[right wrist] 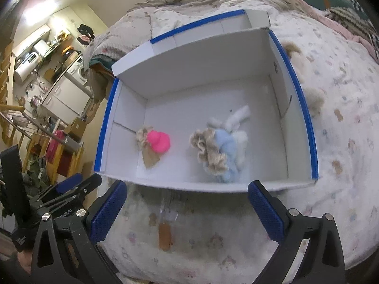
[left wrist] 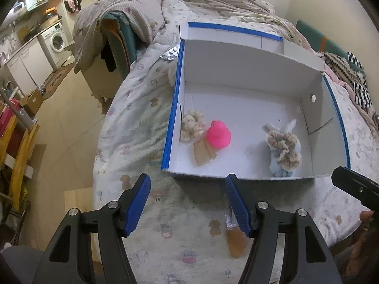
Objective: Organize soft objects
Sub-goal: 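Lift both open grippers out of the box toward the remaining items, then lower the left gripper onto the tan cone-shaped sponge and close it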
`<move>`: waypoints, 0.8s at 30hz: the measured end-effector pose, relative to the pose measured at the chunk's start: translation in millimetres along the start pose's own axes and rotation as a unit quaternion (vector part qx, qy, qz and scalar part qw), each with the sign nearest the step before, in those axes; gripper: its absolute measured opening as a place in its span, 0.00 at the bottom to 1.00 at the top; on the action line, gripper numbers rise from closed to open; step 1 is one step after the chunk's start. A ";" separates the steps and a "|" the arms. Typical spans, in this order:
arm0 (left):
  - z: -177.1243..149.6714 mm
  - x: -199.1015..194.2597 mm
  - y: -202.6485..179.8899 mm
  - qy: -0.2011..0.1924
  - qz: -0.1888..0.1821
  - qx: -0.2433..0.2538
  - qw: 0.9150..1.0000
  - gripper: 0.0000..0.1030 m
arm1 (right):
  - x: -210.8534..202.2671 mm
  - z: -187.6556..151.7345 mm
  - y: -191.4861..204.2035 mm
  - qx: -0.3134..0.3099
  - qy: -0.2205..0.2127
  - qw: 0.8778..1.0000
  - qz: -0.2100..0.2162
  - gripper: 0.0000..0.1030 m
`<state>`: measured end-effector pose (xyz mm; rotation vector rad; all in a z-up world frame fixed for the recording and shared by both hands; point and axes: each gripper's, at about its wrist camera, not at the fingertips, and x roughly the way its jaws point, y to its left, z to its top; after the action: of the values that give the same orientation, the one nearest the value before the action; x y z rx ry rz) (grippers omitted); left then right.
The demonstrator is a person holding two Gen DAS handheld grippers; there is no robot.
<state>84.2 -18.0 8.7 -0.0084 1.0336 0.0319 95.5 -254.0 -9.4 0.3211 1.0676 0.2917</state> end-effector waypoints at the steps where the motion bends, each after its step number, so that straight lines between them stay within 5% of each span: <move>1: -2.9 1.3 0.1 0.001 0.000 0.000 1.000 0.61 | 0.2 -3.1 0.4 0.000 0.002 1.000 -0.001 1.00; 17: -30.9 39.8 13.8 0.050 -0.011 -0.037 0.998 0.61 | 36.0 -31.8 -29.5 0.071 0.047 0.995 -0.046 1.00; 24: -41.1 55.4 1.0 0.094 -0.050 -0.029 0.994 0.61 | 39.1 -29.0 -38.0 0.087 0.039 0.994 -0.058 1.00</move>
<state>77.1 -16.6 -59.9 -0.1172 1.2186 -0.0314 90.4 -270.4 -68.7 0.4055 1.1876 0.1080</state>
